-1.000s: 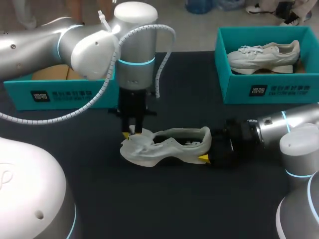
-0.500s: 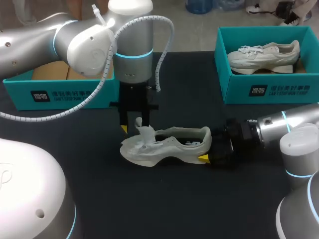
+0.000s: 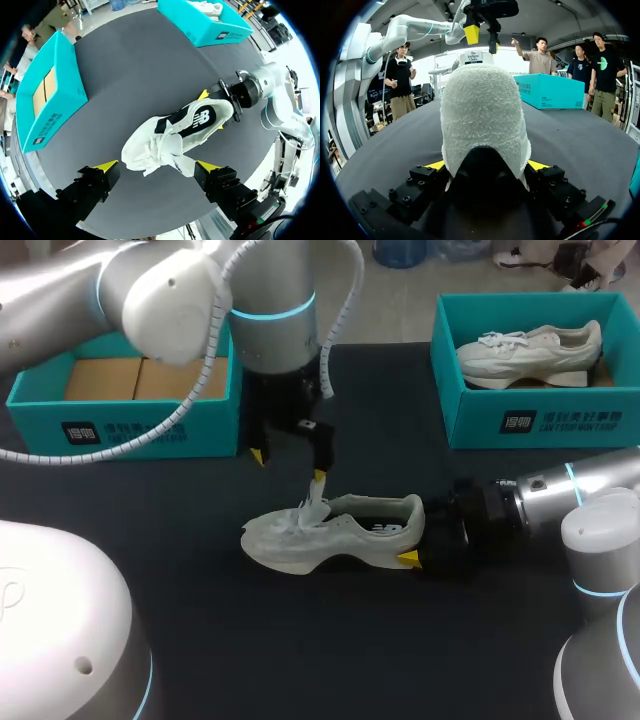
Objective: Take the shoe out of the shoebox, open the shoe tongue, remove and reinsert the insole, then place the shoe into the shoebox
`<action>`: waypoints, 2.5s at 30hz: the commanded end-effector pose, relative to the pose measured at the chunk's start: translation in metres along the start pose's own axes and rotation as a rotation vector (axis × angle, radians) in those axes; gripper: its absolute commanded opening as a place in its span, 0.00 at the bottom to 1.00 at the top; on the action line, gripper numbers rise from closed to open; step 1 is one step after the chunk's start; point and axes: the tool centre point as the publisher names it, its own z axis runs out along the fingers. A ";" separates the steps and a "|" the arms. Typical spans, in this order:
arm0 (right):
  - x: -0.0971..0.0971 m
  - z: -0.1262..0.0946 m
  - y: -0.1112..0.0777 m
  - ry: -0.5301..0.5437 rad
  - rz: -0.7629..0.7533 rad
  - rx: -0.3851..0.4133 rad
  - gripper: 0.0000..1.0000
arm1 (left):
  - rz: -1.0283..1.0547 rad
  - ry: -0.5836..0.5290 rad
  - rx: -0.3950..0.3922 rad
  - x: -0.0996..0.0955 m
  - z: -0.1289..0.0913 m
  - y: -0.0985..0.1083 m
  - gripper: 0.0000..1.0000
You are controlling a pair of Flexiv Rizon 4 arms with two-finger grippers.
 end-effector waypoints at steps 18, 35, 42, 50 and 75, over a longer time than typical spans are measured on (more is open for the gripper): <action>0.000 0.002 -0.003 -0.002 0.000 0.001 0.00 | 0.313 -0.060 0.111 0.001 -0.010 0.009 1.00; 0.000 0.002 -0.003 -0.002 0.000 0.001 0.00 | 0.930 -0.064 0.072 0.029 -0.018 0.013 1.00; 0.000 0.002 -0.003 -0.002 0.000 0.001 0.00 | 0.930 -0.064 0.072 0.029 -0.018 0.013 1.00; 0.000 0.002 -0.003 -0.002 0.000 0.001 0.00 | 0.982 -0.130 0.074 0.044 -0.017 0.009 0.27; 0.000 0.002 -0.003 -0.002 0.000 0.001 0.00 | 1.007 -0.214 0.038 0.090 0.061 -0.047 0.00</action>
